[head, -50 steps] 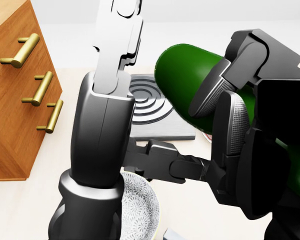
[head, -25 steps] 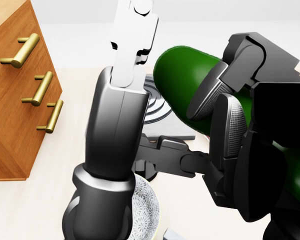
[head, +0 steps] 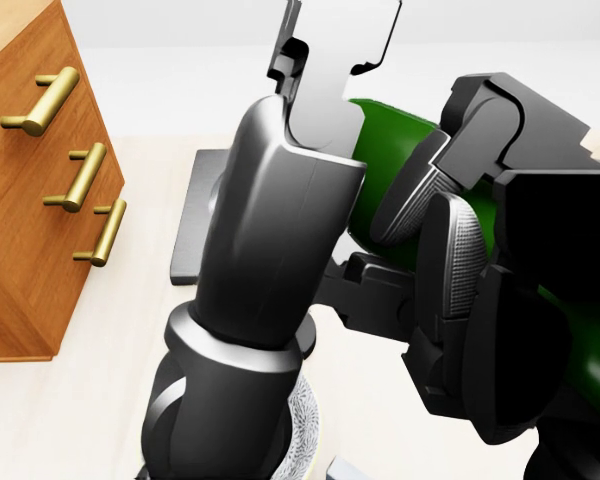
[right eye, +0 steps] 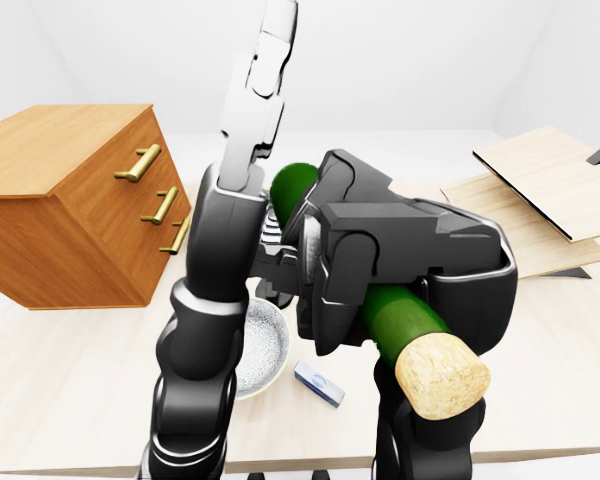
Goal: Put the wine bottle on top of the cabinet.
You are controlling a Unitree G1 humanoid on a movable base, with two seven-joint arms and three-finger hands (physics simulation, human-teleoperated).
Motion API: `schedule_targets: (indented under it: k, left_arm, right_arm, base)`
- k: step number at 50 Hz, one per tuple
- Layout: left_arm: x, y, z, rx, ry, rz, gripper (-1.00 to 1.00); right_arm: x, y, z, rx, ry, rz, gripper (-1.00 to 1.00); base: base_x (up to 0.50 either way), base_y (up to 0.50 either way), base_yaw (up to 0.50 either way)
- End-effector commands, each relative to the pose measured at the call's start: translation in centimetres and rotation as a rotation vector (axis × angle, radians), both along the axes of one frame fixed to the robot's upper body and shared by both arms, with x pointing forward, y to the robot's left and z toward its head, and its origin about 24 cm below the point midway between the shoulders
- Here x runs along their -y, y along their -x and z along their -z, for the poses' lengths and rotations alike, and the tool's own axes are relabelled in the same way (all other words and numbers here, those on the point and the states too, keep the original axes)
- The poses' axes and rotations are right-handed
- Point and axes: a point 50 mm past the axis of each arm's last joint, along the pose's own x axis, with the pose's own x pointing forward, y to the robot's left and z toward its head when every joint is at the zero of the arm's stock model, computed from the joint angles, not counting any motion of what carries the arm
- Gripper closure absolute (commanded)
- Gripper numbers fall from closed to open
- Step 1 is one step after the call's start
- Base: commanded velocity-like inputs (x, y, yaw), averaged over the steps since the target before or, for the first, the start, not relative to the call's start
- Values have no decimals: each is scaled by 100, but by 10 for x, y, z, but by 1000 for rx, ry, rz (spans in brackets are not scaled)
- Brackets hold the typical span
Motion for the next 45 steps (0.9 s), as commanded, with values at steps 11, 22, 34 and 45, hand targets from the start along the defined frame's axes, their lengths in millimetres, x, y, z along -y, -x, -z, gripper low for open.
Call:
schedule_targets:
  k: [11, 22, 34, 45]
  left_arm:
    - [11, -14, 2, -34, -31, 11, 96]
    - [13, -10, 8, -43, -56, 13, 94]
    - [12, -8, 8, -38, -75, 5, 95]
    - [-5, -12, -16, 29, -2, -1, 95]
  right_arm:
    - [0, 4, 2, -11, -79, 25, 100]
    - [1, 5, 1, -5, -79, 29, 100]
    - [7, 14, -3, 40, -82, 41, -86]
    - [28, 13, 33, -200, -47, 141, -100]
  base:
    - [0, 0, 0]
    - [0, 0, 0]
    - [0, 0, 0]
    - [0, 0, 0]
